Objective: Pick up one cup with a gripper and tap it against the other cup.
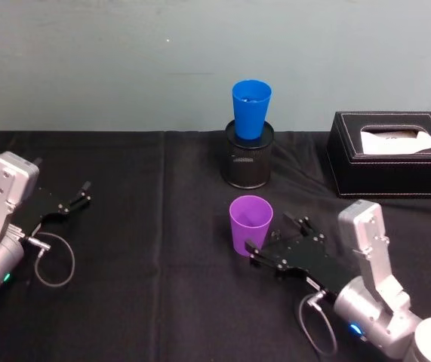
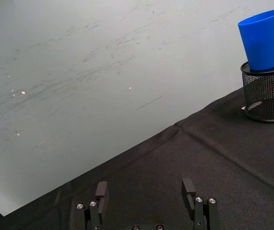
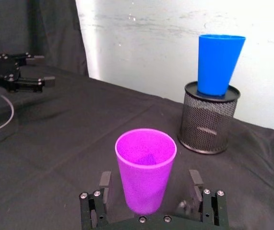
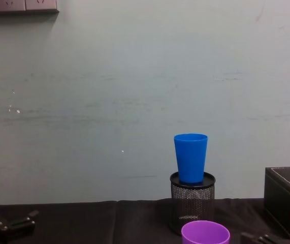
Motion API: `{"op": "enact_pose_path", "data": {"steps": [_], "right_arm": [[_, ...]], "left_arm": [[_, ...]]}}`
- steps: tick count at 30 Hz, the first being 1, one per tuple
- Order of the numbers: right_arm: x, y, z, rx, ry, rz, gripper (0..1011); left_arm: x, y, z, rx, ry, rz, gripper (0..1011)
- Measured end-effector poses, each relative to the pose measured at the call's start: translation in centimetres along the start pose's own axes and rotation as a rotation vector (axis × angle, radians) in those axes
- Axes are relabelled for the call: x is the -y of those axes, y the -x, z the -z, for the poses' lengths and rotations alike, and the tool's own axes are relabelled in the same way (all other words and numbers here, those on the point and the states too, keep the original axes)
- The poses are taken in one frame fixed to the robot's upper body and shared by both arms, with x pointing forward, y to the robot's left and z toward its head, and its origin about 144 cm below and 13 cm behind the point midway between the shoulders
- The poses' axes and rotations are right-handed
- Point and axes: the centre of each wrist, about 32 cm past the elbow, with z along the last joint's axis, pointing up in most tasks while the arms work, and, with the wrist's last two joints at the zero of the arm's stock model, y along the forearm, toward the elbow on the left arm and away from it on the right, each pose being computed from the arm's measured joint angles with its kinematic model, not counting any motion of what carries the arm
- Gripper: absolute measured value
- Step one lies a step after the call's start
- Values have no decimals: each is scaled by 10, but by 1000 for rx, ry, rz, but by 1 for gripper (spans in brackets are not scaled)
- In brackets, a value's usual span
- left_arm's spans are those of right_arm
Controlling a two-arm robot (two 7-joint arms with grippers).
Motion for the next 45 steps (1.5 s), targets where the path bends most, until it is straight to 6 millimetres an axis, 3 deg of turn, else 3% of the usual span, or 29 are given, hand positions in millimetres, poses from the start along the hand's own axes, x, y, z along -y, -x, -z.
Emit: {"op": "enact_pose_path", "data": {"steps": [10, 20, 29, 39, 45], "right_arm": [[-34, 5, 7, 2, -34, 6, 1003], [-52, 8, 13, 6, -58, 16, 998], [-57, 10, 16, -9, -55, 31, 812], [-49, 9, -9, -14, -72, 38, 735], [-38, 3, -43, -35, -91, 48, 735]], "left_arm": [[0, 0, 0, 0, 0, 0, 1000], [0, 0, 0, 0, 0, 0, 1000], [0, 0, 0, 0, 0, 0, 1000], [0, 0, 0, 0, 0, 0, 1000], [0, 0, 0, 0, 0, 0, 1000]]}}
